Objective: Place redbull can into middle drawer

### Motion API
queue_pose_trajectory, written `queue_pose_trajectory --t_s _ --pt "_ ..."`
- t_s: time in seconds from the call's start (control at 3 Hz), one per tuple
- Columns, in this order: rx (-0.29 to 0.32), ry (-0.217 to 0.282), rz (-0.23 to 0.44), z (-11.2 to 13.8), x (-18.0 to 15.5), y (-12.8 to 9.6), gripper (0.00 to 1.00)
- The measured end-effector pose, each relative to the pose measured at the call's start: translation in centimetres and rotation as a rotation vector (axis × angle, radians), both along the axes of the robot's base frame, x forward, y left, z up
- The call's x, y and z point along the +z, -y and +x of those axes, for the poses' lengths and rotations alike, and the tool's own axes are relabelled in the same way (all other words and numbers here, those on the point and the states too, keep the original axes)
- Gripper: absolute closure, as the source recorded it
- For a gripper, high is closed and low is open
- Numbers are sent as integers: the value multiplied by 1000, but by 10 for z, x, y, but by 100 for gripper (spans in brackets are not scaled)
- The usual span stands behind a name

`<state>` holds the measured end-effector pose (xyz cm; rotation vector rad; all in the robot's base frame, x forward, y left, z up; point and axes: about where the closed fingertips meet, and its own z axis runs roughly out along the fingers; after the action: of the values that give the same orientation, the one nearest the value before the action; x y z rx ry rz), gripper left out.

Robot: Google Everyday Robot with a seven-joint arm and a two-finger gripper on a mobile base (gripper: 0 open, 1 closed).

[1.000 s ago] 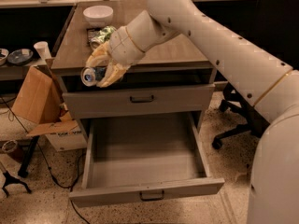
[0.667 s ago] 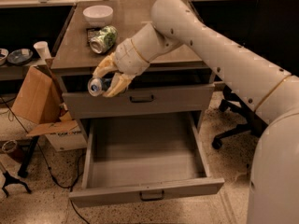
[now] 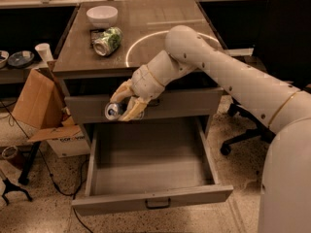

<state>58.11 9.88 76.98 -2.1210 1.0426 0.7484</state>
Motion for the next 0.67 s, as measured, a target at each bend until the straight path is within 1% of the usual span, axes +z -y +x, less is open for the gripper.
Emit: queue_pose_trajectory --t_s 0.33,0.67 --pt "-26 -73 -28 -7 -27 9 100" --pt "-47 -141 -61 -14 -56 12 100"
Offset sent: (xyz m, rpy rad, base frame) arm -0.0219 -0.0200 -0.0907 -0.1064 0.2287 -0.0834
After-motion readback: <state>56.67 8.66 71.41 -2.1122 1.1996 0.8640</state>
